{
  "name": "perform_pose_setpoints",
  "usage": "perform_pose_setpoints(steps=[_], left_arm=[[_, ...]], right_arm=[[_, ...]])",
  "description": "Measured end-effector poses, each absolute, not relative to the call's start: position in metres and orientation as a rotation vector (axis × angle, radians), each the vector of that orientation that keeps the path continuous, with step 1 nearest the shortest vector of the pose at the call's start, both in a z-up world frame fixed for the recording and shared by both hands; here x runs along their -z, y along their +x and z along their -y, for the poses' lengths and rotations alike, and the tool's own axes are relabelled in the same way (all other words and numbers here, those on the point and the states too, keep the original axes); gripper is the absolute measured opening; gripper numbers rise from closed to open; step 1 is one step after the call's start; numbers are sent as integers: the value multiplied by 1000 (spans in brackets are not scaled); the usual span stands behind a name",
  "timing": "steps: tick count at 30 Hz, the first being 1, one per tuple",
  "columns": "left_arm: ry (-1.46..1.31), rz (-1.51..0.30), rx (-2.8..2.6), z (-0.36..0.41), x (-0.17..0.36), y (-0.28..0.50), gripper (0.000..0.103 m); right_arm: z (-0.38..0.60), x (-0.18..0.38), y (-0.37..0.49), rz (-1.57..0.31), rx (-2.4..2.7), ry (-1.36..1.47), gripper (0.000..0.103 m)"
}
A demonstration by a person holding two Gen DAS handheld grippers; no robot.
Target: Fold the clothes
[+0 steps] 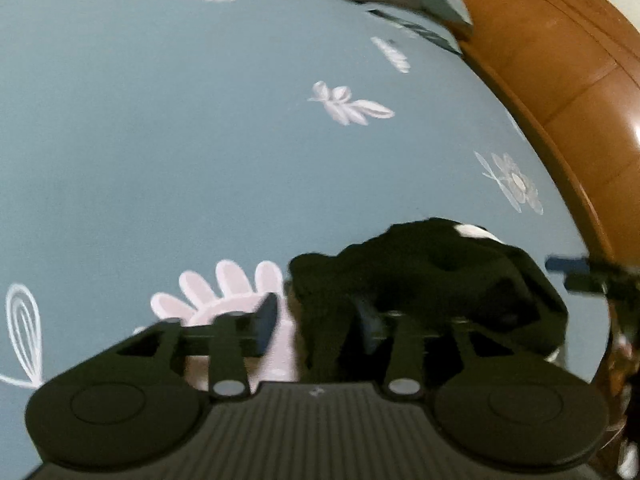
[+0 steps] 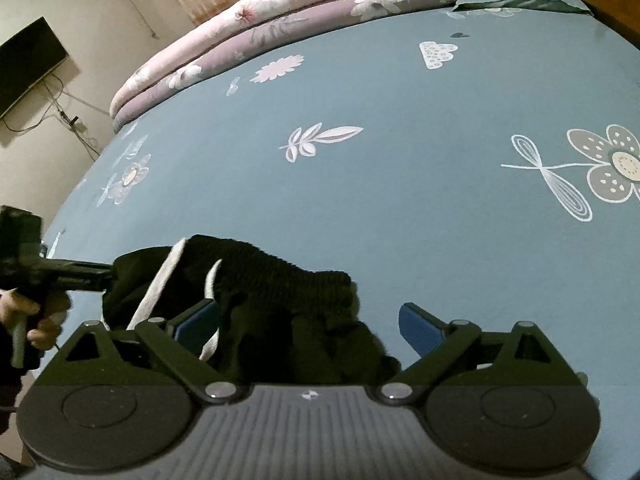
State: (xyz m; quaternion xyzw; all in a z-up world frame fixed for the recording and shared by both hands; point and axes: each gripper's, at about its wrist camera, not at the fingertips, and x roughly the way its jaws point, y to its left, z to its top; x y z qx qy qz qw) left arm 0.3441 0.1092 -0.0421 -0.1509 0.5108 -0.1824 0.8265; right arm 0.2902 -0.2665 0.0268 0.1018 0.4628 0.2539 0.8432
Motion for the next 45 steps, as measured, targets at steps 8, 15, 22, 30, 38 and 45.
perform_pose_setpoints(steps=[8,15,22,30,38,45], left_arm=[[-443,-1096,533,-114,45,342,23],[-456,-1054,529,-117,39,331,33],[-340,-930,533,-114,-7,297,11],[-166,-854,571,-99,-42,252,11],[-51,-972,606,-85,-14,206,11],[-154,-958,587,-108,-16,199,11]], right_arm=[[266,-28,278,-993,-522,218,99],[263,-25,289,-986,-556,254,99],[257,-22,308,-986,-566,273,99],[241,-31,301,-926,-649,155,99],[233,-32,321,-942,-741,97,83],[221,-13,350,-1002,-918,135,88]])
